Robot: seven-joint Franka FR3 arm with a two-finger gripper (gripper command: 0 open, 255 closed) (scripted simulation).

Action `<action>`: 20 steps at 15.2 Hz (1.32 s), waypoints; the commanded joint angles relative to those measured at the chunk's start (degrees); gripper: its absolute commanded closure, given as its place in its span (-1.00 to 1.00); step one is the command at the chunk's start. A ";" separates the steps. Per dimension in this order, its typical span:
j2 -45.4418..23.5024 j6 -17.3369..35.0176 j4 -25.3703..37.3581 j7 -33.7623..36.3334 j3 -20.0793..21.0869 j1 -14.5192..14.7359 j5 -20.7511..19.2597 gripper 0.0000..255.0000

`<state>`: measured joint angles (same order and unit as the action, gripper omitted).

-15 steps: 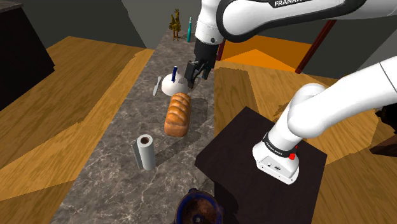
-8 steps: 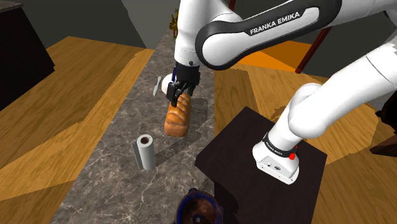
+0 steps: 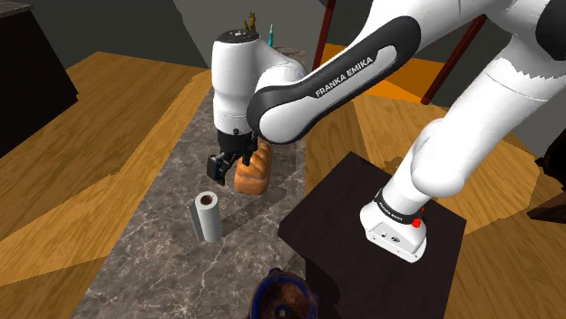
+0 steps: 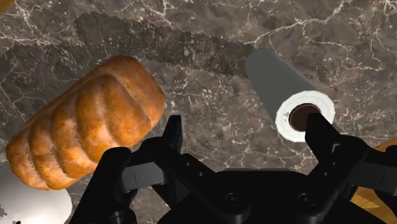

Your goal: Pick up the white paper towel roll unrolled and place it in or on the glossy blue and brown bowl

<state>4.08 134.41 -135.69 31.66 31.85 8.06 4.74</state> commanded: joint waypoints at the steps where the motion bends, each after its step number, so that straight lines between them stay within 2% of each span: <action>1: -4.70 1.43 2.45 4.50 1.57 0.62 -3.55 -1.00; 6: -16.16 3.48 9.01 14.36 1.83 4.34 -13.16 -1.00; 14: -21.17 8.26 8.41 17.46 -0.31 6.11 -17.65 -1.00; 20: -21.17 8.26 8.41 17.46 -0.32 6.12 -17.65 -1.00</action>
<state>-17.09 142.67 -127.29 49.11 31.53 14.18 -12.90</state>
